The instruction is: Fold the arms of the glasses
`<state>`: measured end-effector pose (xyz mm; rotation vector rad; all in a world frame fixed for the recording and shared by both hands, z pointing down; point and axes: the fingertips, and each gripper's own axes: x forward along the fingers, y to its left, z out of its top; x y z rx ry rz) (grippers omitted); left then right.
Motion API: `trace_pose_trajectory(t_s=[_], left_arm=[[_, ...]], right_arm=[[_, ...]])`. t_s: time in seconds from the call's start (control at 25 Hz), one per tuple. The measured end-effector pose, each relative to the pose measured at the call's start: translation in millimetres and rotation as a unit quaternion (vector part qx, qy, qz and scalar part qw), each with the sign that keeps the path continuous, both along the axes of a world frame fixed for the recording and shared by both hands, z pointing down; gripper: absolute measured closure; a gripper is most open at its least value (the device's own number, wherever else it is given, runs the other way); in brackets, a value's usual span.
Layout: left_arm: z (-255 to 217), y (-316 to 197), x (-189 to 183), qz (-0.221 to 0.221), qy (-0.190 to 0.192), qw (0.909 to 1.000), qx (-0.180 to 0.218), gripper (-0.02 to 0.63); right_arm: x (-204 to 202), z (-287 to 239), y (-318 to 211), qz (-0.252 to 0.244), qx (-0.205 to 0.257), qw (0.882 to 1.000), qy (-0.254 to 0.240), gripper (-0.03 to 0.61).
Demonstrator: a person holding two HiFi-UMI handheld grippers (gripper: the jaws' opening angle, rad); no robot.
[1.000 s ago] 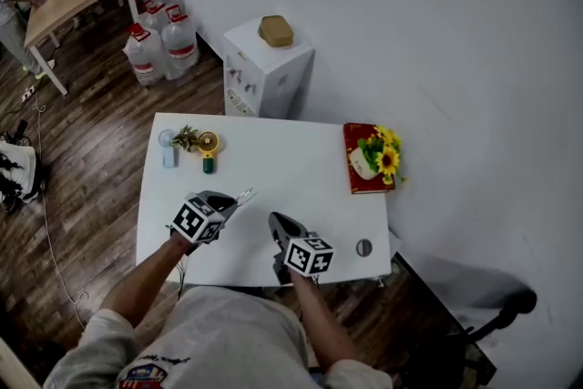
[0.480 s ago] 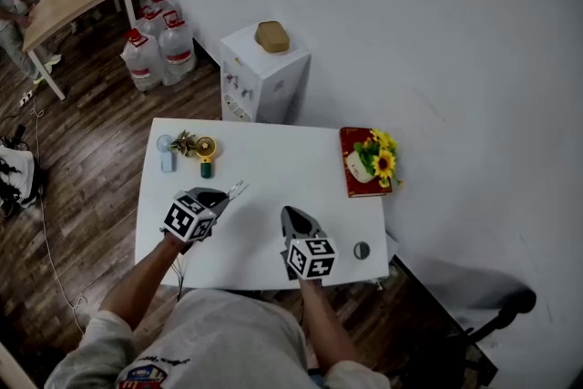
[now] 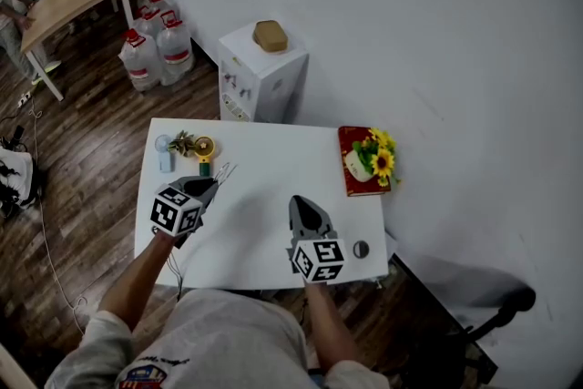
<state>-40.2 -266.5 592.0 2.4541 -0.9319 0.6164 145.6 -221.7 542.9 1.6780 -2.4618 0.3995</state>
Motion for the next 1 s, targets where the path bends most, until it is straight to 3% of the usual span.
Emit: trace_pose_trajectory(t_s=[1.0], left_arm=[[9.3,5.3,13.1,0.005,0.004,0.9999,-0.014,0.591]], right_arm=[[4.7,18.0,3.3,-0.008,-0.021,1.000,-0.001,0.578]])
